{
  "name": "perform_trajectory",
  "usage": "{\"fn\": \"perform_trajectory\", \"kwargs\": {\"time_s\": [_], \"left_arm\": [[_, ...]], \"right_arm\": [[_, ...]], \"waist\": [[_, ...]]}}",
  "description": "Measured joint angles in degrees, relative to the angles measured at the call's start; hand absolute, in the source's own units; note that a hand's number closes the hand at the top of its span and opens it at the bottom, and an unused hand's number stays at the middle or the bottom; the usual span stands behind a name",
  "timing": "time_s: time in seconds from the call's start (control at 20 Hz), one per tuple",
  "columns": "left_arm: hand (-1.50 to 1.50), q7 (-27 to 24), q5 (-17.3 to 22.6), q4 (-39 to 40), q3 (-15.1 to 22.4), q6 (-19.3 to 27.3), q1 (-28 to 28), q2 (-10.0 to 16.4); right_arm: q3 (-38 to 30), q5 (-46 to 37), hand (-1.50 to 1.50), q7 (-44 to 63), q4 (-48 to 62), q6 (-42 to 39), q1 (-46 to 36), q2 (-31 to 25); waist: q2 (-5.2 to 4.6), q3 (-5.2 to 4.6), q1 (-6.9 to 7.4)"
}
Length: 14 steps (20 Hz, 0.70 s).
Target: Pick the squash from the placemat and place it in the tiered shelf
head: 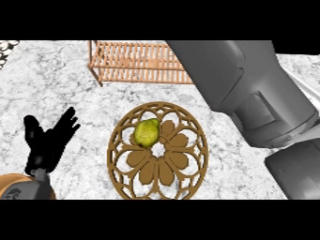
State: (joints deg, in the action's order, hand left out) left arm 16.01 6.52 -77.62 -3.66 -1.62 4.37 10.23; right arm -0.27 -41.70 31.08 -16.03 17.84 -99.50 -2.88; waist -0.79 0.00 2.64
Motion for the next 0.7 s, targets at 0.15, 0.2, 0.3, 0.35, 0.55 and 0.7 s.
{"fn": "perform_trajectory", "kwargs": {"time_s": [0.15, 0.2, 0.3, 0.35, 0.55, 0.7], "left_arm": [[0.00, 0.34, -0.01, 0.26, -0.13, 0.12, 0.46, -0.04], [0.00, 0.78, -0.29, 0.15, 0.14, 0.68, 0.79, -0.50], [0.00, 0.70, -0.41, -0.01, 0.16, 0.85, 0.53, -0.62], [0.00, 0.50, -0.41, 0.12, 0.16, 0.81, 0.56, -0.72], [0.00, 1.08, -0.53, -0.69, 0.29, 1.15, 0.02, -0.98], [0.00, 0.81, -0.49, -0.87, 0.18, 0.88, -0.42, -0.81]], "right_arm": [[-2.63, 1.81, -1.50, 0.19, -0.84, 4.28, 0.79, -0.37], [-3.44, 2.39, -1.50, 0.03, -1.13, 5.57, 1.04, -0.45], [-5.20, 3.73, -1.50, -0.19, -1.64, 7.55, 1.06, -0.63], [-6.19, 4.54, -1.50, -0.54, -2.09, 8.68, 1.07, -0.70], [-9.95, 8.02, -1.50, -2.15, -4.37, 13.00, 1.73, 0.33], [-13.08, 10.90, -1.50, -3.24, -5.91, 15.01, 1.21, -0.26]], "waist": [[-0.01, 0.01, -0.17], [0.00, 0.04, -0.23], [0.01, 0.02, -0.17], [-0.02, 0.03, -0.15], [0.12, 0.03, -0.27], [0.11, 0.03, -0.23]]}}
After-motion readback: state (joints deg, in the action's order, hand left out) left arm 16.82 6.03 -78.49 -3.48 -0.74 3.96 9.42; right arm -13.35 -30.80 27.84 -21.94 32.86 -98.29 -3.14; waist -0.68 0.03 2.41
